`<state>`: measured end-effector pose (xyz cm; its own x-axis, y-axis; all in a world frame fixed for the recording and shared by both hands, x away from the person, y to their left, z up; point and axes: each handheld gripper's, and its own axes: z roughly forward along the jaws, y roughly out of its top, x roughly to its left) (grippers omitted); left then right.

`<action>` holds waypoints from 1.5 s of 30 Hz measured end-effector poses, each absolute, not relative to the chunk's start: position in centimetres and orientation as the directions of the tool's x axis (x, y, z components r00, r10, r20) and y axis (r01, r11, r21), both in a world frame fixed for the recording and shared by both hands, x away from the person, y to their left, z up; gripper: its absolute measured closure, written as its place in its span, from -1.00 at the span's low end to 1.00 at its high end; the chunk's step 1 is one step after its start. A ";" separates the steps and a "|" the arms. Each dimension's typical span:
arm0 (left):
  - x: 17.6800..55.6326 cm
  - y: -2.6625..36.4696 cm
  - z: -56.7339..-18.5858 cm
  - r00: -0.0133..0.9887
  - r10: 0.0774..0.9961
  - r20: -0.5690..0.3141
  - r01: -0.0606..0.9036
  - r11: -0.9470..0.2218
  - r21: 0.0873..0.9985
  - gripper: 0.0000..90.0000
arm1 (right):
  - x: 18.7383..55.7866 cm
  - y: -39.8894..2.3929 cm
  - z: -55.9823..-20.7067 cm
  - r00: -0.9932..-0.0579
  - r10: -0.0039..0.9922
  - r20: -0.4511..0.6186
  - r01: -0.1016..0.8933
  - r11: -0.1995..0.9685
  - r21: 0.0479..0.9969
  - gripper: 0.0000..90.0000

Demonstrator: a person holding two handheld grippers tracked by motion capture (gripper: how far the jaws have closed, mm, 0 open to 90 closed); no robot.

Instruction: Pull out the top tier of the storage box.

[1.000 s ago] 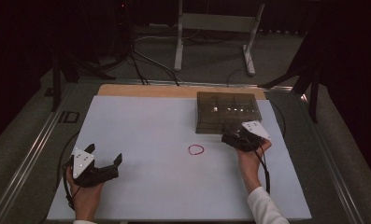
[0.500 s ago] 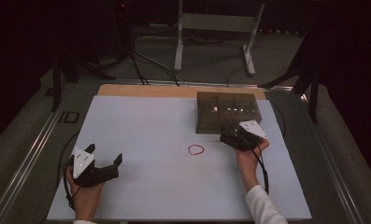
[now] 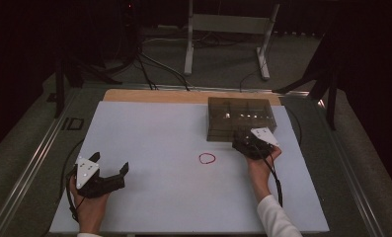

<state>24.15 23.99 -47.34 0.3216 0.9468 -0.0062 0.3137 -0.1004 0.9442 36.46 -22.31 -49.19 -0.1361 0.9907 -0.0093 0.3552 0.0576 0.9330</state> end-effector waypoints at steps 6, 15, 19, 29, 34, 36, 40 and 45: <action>24.1 24.0 -47.3 0.322 0.947 -0.007 0.313 -0.100 0.944 -0.97 | 36.4 -22.0 -49.0 -0.142 0.990 -0.012 0.345 0.061 0.937 0.12; 24.1 24.0 -47.3 0.321 0.947 -0.010 0.311 -0.096 0.945 -0.98 | 36.5 -21.7 -49.1 -0.144 0.990 -0.005 0.353 0.057 0.934 0.23; 24.1 23.9 -47.3 0.324 0.946 -0.005 0.313 -0.102 0.944 -0.97 | 36.5 -21.7 -49.0 -0.144 0.990 -0.005 0.357 0.057 0.932 0.22; 24.2 23.9 -47.4 0.325 0.946 -0.003 0.314 -0.105 0.943 -0.98 | 36.5 -21.6 -48.9 -0.133 0.991 -0.002 0.363 0.051 0.931 0.25; 24.2 23.9 -47.4 0.323 0.946 -0.005 0.314 -0.102 0.944 -0.97 | 36.5 -21.4 -48.7 -0.123 0.992 -0.003 0.379 0.049 0.924 0.26; 24.2 23.9 -47.3 0.324 0.946 -0.005 0.313 -0.102 0.944 -0.97 | 36.4 -21.3 -48.7 -0.117 0.993 -0.005 0.378 0.049 0.924 0.34; 24.1 23.9 -47.3 0.325 0.946 -0.005 0.313 -0.103 0.944 -0.97 | 36.2 -22.1 -48.5 -0.069 0.998 0.005 0.396 0.023 0.918 1.00; 24.2 24.0 -47.4 0.322 0.947 -0.005 0.315 -0.102 0.944 -0.97 | 36.2 -22.6 -48.6 -0.061 0.997 0.037 0.397 -0.009 0.918 0.80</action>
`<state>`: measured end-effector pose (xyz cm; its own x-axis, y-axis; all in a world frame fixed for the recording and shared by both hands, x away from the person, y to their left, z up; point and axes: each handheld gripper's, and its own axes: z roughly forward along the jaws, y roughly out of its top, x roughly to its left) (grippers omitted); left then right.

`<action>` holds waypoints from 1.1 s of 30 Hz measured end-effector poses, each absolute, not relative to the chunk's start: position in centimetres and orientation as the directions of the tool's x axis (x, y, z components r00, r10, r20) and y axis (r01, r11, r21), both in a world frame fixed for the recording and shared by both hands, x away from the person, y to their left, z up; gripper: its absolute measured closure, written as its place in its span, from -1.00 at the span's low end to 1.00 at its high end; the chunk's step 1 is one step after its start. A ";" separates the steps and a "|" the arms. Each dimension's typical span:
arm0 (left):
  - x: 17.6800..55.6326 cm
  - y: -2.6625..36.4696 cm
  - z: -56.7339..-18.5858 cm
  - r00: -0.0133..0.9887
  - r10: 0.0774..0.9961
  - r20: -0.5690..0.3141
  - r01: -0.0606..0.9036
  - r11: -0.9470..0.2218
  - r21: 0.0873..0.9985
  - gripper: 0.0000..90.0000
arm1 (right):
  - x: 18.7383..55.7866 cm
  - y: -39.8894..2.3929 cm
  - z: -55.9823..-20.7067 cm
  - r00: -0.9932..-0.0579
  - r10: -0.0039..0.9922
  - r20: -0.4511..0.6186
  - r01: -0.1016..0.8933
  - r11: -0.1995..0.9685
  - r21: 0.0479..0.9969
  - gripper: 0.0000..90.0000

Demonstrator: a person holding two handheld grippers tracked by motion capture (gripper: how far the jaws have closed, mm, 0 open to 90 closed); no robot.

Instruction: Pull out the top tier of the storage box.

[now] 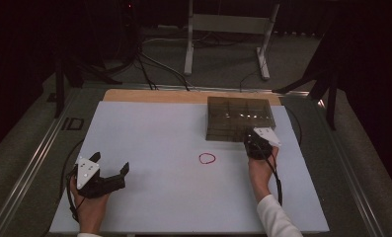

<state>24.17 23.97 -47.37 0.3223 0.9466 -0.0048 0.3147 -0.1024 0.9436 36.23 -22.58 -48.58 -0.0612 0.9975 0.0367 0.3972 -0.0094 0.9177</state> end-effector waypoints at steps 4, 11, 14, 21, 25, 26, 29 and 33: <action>24.1 23.9 -47.3 0.323 0.946 -0.004 0.312 -0.102 0.945 -0.97 | 36.2 -22.5 -48.4 -0.082 0.996 0.033 0.384 0.001 0.924 0.62; 24.1 24.0 -47.3 0.323 0.946 -0.006 0.311 -0.101 0.945 -0.97 | 36.3 -21.3 -48.9 -0.115 0.993 0.029 0.389 0.019 0.921 0.21; 24.1 24.0 -47.3 0.321 0.947 -0.008 0.311 -0.098 0.945 -0.97 | 36.5 -20.9 -49.0 -0.105 0.994 0.027 0.388 0.016 0.921 0.21; 24.1 24.0 -47.3 0.322 0.947 -0.008 0.311 -0.097 0.946 -0.97 | 36.8 -20.3 -49.0 -0.078 0.997 0.008 0.392 0.023 0.920 0.17; 24.1 24.0 -47.3 0.322 0.947 -0.006 0.310 -0.099 0.946 -0.97 | 36.8 -20.0 -49.1 -0.052 0.999 -0.016 0.393 0.036 0.919 0.19; 24.1 24.0 -47.3 0.323 0.947 -0.007 0.310 -0.098 0.946 -0.97 | 36.8 -20.0 -49.1 -0.052 0.999 -0.016 0.393 0.036 0.919 0.19; 24.1 24.0 -47.3 0.322 0.947 -0.009 0.310 -0.097 0.946 -0.97 | 36.8 -19.6 -49.2 -0.025 0.999 -0.024 0.393 0.032 0.919 0.23; 24.1 24.0 -47.3 0.322 0.947 -0.008 0.310 -0.098 0.946 -0.97 | 36.9 -19.4 -49.3 -0.007 1.000 -0.031 0.389 0.031 0.921 0.23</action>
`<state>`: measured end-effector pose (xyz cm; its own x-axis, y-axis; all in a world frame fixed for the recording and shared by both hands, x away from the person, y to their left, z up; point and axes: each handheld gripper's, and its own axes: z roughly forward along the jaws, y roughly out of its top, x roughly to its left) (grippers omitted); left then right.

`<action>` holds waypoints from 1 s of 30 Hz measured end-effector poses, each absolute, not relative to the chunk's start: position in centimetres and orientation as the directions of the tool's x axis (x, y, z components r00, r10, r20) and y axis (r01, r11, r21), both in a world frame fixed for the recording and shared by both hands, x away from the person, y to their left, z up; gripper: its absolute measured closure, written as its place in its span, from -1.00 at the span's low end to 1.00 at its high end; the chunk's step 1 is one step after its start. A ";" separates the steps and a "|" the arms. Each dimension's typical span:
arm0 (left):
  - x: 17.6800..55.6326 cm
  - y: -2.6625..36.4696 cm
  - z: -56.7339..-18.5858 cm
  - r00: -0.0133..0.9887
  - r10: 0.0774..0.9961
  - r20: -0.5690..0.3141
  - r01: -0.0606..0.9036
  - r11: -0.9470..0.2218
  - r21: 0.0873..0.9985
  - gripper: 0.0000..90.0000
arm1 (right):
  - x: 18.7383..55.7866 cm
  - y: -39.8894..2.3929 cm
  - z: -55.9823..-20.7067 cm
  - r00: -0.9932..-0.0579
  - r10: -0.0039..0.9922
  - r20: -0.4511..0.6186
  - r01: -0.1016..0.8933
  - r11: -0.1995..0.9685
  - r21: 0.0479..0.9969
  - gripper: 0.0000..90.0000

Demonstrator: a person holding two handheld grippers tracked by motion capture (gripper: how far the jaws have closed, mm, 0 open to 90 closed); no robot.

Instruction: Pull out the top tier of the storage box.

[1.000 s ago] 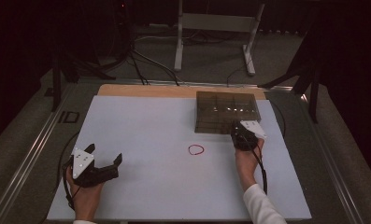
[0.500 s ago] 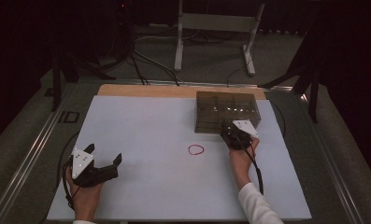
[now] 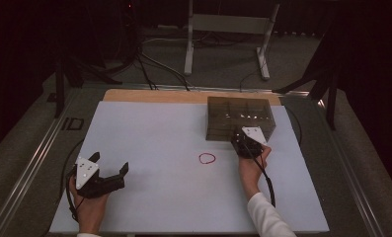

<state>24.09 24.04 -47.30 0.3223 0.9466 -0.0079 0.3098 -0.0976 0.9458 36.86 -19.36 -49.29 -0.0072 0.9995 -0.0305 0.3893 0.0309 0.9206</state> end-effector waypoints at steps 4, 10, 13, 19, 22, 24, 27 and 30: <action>24.1 24.1 -47.3 0.320 0.947 -0.010 0.309 -0.095 0.946 -0.97 | 36.9 -19.2 -49.3 0.001 0.999 -0.036 0.389 0.033 0.921 0.24; 24.0 24.1 -47.3 0.320 0.947 -0.011 0.310 -0.094 0.946 -0.97 | 37.1 -20.0 -49.2 -0.012 1.000 -0.021 0.398 0.024 0.917 0.25; 24.0 24.2 -47.3 0.319 0.948 -0.011 0.311 -0.094 0.946 -0.97 | 37.2 -20.3 -49.2 -0.019 1.000 -0.020 0.403 0.026 0.915 0.25; 24.0 24.1 -47.3 0.324 0.946 -0.006 0.315 -0.102 0.944 -0.97 | 37.2 -20.2 -49.2 -0.007 1.000 0.001 0.398 0.002 0.917 0.24; 24.1 24.0 -47.3 0.324 0.946 -0.006 0.314 -0.102 0.944 -0.97 | 37.2 -20.1 -49.2 0.001 1.000 0.011 0.393 -0.011 0.920 0.24; 24.1 24.0 -47.3 0.324 0.946 -0.008 0.314 -0.100 0.944 -0.97 | 37.2 -20.1 -49.2 0.004 1.000 0.012 0.392 -0.013 0.920 0.24; 24.1 24.0 -47.3 0.324 0.946 -0.009 0.312 -0.097 0.945 -0.97 | 37.1 -20.0 -49.2 0.009 1.000 0.006 0.392 -0.009 0.920 0.25; 24.0 24.1 -47.3 0.320 0.947 -0.011 0.311 -0.094 0.946 -0.97 | 37.1 -20.0 -49.2 0.008 1.000 0.003 0.394 -0.006 0.919 0.25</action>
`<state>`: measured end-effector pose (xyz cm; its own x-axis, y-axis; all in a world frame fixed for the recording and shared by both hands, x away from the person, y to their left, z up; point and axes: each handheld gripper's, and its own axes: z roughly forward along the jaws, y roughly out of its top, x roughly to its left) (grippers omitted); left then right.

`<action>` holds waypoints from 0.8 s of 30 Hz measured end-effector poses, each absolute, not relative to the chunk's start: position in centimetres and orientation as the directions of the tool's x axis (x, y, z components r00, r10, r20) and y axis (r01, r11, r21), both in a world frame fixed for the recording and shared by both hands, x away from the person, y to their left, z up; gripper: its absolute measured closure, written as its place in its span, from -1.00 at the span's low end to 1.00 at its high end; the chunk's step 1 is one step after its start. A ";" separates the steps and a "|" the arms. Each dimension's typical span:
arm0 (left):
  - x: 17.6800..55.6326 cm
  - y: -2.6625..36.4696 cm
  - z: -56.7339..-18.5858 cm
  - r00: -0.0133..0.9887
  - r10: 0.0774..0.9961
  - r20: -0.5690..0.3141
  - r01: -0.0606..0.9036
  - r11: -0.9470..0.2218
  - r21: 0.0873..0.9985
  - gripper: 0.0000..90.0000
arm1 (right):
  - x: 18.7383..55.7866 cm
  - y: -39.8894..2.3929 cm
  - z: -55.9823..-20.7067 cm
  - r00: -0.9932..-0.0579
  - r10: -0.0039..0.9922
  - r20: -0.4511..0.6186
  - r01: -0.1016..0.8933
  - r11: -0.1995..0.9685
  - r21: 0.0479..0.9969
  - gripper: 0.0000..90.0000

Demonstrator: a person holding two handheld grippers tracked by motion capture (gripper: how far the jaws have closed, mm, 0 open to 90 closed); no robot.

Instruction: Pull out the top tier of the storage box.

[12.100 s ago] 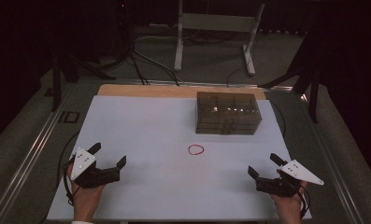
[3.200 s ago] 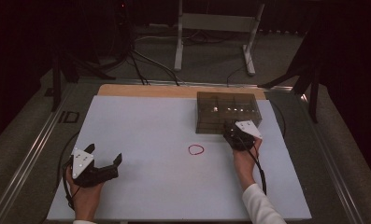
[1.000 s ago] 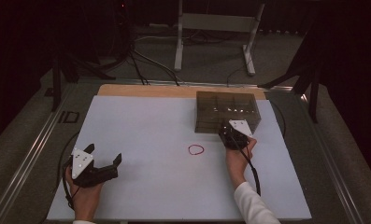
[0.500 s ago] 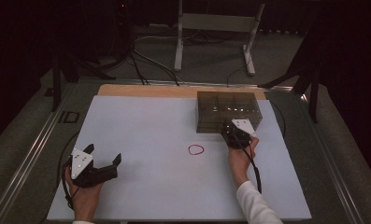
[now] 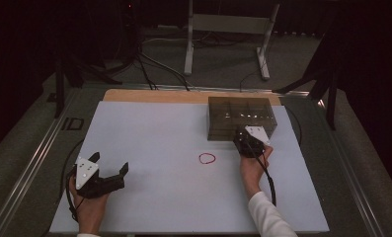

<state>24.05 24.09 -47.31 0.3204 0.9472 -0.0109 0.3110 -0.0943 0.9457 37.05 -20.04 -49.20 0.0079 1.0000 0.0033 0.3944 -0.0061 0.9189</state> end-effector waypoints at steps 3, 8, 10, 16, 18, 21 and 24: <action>24.1 24.1 -47.3 0.319 0.948 -0.010 0.312 -0.095 0.945 -0.97 | 36.2 -20.0 -49.1 0.006 1.000 0.008 0.399 -0.010 0.917 0.25; 24.0 24.0 -47.3 0.323 0.946 -0.006 0.312 -0.101 0.945 -0.97 | 35.5 -20.3 -49.1 -0.014 1.000 0.009 0.400 -0.003 0.916 0.25; 24.0 24.0 -47.3 0.322 0.947 -0.007 0.310 -0.098 0.946 -0.97 | 35.5 -20.8 -48.9 -0.040 0.999 0.034 0.407 -0.014 0.913 0.19; 24.1 24.1 -47.3 0.320 0.947 -0.010 0.312 -0.096 0.945 -0.97 | 35.3 -21.9 -48.3 -0.107 0.992 0.071 0.393 -0.024 0.919 -0.13; 24.0 24.0 -47.3 0.322 0.947 -0.008 0.311 -0.098 0.945 -0.97 | 35.1 -22.3 -48.1 -0.139 0.987 0.077 0.381 -0.019 0.924 -0.22; 24.1 24.0 -47.3 0.322 0.947 -0.009 0.312 -0.097 0.945 -0.97 | 34.8 -22.8 -47.9 -0.156 0.983 0.094 0.380 -0.028 0.924 -0.30; 24.1 24.0 -47.3 0.323 0.946 -0.006 0.314 -0.101 0.944 -0.97 | 34.7 -23.1 -47.7 -0.153 0.982 0.108 0.393 -0.040 0.919 -0.46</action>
<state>24.06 24.02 -47.33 0.3230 0.9464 -0.0064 0.3142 -0.1009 0.9440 34.71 -23.09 -47.73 -0.1533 0.9822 0.1083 0.3934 -0.0399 0.9185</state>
